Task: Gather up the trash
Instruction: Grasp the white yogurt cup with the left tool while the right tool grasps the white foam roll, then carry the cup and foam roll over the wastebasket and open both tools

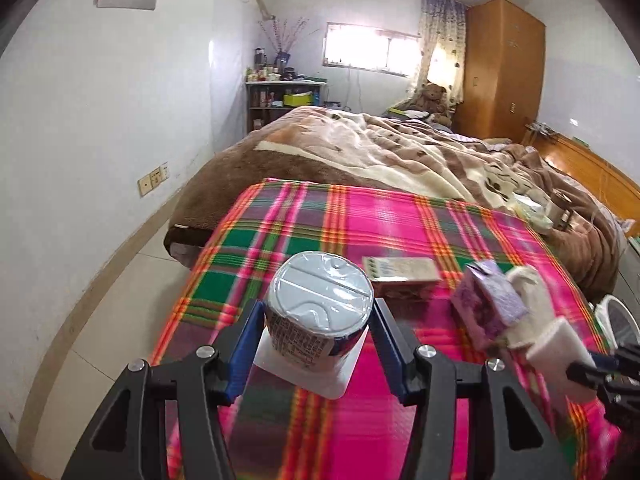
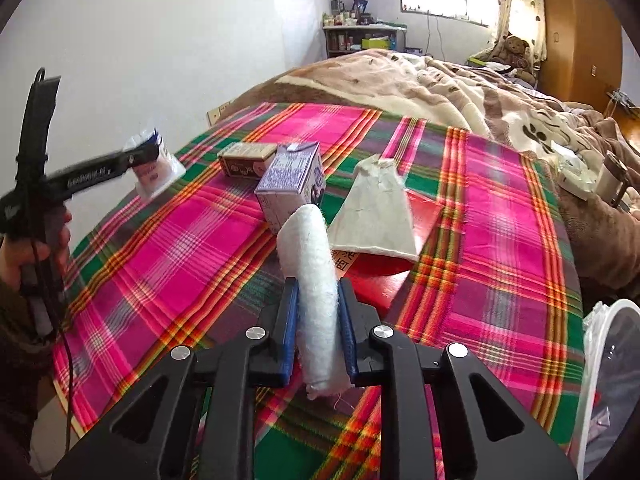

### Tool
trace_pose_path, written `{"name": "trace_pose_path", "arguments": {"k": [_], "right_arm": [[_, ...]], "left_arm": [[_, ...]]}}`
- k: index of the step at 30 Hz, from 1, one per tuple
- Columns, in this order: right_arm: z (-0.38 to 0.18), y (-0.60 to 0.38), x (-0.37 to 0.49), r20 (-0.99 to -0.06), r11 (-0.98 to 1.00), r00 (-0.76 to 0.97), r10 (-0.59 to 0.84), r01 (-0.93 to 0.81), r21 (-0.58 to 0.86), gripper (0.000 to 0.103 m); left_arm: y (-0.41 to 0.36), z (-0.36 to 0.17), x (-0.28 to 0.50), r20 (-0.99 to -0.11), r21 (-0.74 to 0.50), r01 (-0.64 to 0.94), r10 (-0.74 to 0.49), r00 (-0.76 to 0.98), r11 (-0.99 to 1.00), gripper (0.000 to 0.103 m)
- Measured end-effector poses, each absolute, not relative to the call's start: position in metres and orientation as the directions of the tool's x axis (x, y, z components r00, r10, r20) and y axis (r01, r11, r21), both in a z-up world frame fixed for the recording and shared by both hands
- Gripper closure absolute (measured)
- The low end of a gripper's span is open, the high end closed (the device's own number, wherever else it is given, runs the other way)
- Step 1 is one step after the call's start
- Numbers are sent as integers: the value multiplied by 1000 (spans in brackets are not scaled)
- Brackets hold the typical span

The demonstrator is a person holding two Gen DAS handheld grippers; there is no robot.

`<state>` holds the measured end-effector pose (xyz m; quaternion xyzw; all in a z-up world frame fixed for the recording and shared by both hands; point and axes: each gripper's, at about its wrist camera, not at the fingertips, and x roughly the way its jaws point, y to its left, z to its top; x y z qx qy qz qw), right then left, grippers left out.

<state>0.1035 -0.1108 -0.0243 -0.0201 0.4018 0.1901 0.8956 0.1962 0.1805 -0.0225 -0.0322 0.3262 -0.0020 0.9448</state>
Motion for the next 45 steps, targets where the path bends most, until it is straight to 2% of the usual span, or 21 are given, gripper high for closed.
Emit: {"name": "trace_pose_path", "arguments": {"k": [22,33,45], "right_arm": [[10,-178,54,-648,968,720,249,-214,135,83],[19,-229,35,-627,985,760,169,-111,131,83],[18,-296,16,-622,991,781,54,36,131,83]], "left_arm": [[54,22,126,-579,-61,218,-213,787,974,48],[-23,37,99,-552,-36,336,-300,778,941,48],[-113,41,84,-547,-83,475,-439,713,876,48]]}}
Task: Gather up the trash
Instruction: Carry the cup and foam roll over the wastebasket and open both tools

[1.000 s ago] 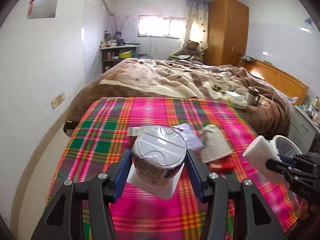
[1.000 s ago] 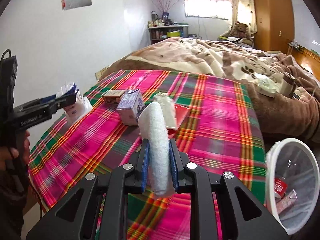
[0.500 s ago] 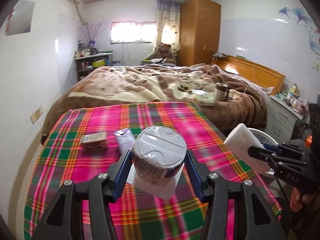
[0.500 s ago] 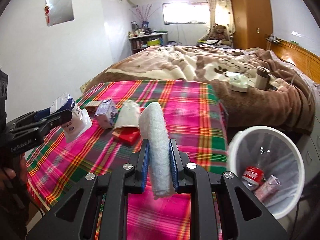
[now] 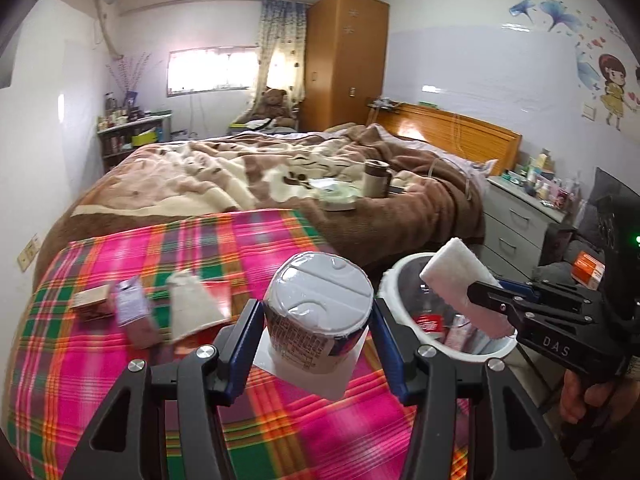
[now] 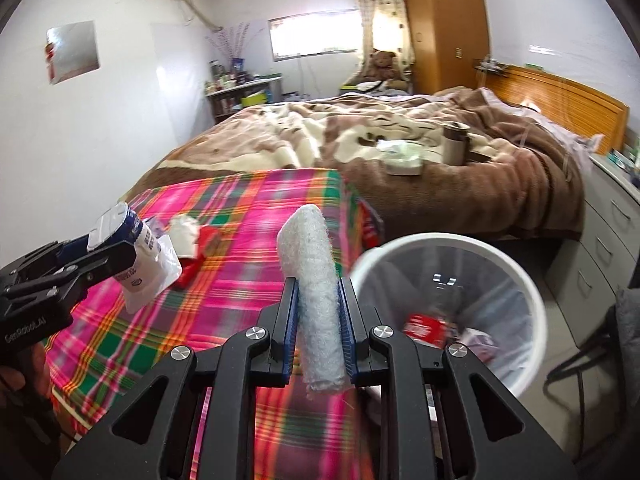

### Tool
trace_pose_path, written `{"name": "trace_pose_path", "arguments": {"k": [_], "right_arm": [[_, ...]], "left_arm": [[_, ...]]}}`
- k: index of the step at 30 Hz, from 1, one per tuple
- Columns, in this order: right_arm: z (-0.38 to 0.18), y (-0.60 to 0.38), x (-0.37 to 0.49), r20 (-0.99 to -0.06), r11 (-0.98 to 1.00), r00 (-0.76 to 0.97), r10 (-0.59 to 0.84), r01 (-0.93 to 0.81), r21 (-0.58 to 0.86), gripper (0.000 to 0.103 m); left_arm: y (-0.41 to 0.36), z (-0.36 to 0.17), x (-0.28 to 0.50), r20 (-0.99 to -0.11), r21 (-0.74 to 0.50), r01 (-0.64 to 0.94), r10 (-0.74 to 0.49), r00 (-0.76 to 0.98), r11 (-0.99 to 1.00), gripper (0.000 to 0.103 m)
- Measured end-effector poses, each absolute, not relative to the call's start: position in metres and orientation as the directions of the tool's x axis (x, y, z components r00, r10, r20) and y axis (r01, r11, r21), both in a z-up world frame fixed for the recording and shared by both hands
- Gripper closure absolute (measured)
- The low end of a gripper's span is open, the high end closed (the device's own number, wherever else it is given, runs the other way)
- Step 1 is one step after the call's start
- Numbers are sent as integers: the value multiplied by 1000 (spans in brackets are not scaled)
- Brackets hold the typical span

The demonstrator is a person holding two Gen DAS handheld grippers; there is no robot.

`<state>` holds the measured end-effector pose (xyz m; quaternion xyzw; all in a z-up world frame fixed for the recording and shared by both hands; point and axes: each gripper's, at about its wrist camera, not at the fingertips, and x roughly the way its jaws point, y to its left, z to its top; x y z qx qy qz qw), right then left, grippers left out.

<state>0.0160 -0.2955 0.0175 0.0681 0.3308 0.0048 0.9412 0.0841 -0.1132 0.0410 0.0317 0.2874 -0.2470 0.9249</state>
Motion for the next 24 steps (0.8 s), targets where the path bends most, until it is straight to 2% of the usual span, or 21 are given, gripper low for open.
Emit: {"name": "trace_pose_path", "arguments": {"k": [10,24], "right_arm": [[10,-348,11,-642,979,766,-35,154,130,83],[-11,-393,19,-691,967,718,-78,223,122,83]], "left_arm": [[-179,28,87,-571,-133,566,-530,627,813,48],[-255,6,101,-602,-155,607,-562,567,779,48]]}}
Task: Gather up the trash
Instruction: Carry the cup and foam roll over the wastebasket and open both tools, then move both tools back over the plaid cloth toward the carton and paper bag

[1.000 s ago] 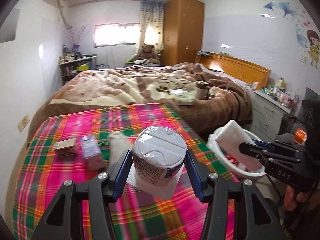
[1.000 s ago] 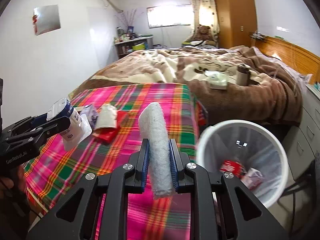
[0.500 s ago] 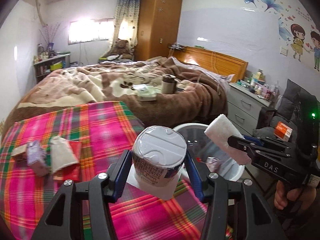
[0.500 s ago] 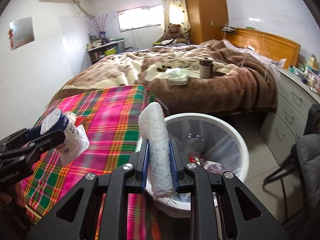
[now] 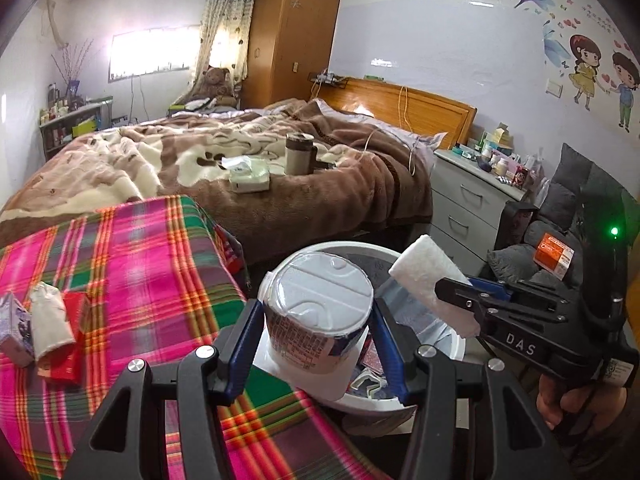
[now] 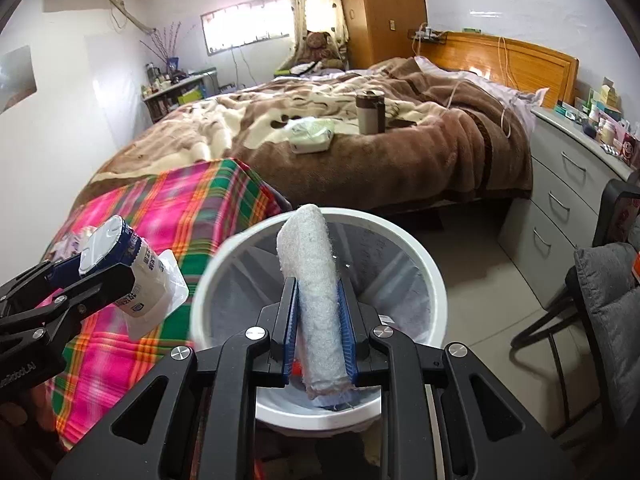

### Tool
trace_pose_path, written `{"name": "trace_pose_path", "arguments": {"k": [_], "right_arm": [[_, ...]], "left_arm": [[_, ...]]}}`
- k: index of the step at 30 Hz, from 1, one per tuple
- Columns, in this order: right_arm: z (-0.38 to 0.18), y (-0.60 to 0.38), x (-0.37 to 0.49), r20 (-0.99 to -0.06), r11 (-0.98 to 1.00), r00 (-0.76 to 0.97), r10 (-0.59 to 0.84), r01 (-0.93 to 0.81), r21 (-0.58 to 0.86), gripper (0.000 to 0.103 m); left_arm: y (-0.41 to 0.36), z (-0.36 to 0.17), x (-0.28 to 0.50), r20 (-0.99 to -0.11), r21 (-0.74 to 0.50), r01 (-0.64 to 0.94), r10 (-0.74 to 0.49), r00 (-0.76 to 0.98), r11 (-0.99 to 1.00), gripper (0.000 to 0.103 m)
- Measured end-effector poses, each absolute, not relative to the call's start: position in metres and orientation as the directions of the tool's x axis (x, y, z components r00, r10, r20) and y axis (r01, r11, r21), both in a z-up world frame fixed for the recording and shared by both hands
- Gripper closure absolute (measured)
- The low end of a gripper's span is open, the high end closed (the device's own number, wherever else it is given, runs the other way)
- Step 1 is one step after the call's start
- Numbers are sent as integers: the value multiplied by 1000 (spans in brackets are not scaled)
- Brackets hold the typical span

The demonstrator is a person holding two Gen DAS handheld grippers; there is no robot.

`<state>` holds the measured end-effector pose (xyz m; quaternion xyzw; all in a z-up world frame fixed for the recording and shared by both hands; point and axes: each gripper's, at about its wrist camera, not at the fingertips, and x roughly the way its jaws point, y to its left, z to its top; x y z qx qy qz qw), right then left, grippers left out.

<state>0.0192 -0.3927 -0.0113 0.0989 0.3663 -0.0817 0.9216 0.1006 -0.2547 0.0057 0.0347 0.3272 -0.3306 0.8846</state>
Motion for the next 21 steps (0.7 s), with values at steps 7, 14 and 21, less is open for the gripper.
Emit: {"name": "trace_pose_path", "arguments": {"k": [7,14,21], "right_arm": [[-26,-406,26,-728,964,680,-90,242,107,83],[-30,-413,27,-736,964,669,-104,249,90,83],[-33,-418,30,-747,955,650,-142,288,69,71]], "left_arm": [[-283,-7,108,-622,-171,629,-578,527,758,48],[-298,-14,117,-643,-196,626,-581,499,755,48],[-301,-19,120,-643,-197,644,-593,484,740,43]]}}
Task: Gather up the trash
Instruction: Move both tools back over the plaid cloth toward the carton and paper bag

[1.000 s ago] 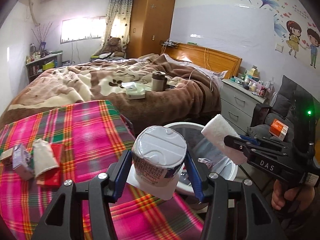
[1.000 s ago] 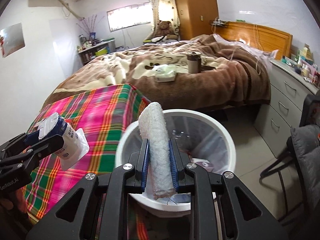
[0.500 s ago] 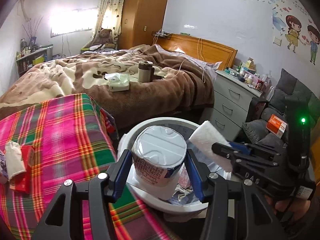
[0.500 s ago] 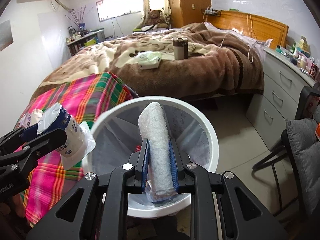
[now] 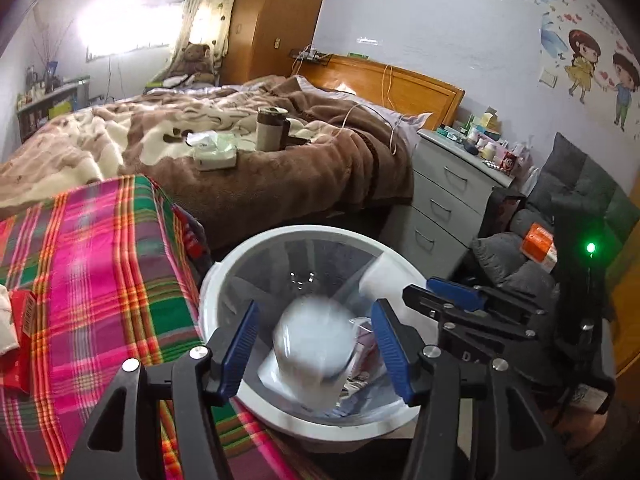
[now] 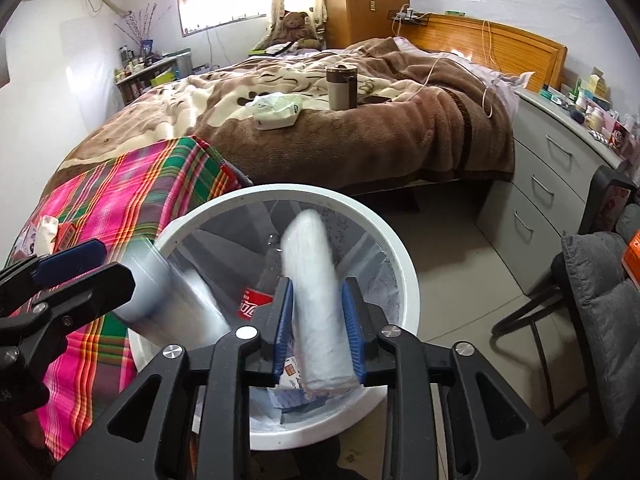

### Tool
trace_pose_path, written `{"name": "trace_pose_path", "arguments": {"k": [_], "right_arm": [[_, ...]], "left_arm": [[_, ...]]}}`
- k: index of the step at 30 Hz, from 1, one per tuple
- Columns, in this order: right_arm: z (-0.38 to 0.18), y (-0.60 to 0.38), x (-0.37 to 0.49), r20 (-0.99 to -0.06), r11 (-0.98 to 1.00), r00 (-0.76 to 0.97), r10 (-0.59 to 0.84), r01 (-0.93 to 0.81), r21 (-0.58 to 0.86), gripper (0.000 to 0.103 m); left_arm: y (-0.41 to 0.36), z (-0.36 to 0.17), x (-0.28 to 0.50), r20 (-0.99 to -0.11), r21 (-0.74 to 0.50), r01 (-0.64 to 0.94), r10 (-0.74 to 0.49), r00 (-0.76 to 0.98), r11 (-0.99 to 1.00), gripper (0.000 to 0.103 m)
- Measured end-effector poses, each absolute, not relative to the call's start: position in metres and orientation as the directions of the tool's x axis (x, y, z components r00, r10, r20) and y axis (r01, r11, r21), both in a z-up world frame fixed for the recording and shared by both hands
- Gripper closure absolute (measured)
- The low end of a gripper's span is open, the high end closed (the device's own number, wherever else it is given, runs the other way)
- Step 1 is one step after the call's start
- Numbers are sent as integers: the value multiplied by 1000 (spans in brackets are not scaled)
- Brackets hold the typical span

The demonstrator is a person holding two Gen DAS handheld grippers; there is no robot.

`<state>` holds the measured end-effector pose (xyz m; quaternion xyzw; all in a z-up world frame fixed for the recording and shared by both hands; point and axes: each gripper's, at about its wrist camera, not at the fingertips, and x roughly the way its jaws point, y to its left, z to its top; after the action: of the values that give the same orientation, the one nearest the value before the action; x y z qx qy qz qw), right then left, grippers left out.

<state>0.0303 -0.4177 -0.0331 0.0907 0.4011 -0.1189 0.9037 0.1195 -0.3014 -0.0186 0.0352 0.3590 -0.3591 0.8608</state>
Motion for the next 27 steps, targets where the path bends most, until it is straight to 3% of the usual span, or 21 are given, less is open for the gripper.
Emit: {"name": "trace_pose_path", "arguments": {"k": [1,3,4,27], "right_arm": [[-33,-418,30,-746,956,652,-135,283,74,67],[-32,-418,29,-743,957,656,-131,279,77,45],[-32,-418,28,-741,958,660,-128,276,80,43],[-7,-368,32,-670,969,740,-53,200,144,43]], "left_arm": [[-300,-20,120,-646,-196,640,-588,486,743,42],[-298,-21,123,-649,-214,634,-593,476,743,38],[-296,-21,123,-651,-222,631,-594,472,744,38],[-187,10,117,-588,-154,499,-485,648,853,38]]}}
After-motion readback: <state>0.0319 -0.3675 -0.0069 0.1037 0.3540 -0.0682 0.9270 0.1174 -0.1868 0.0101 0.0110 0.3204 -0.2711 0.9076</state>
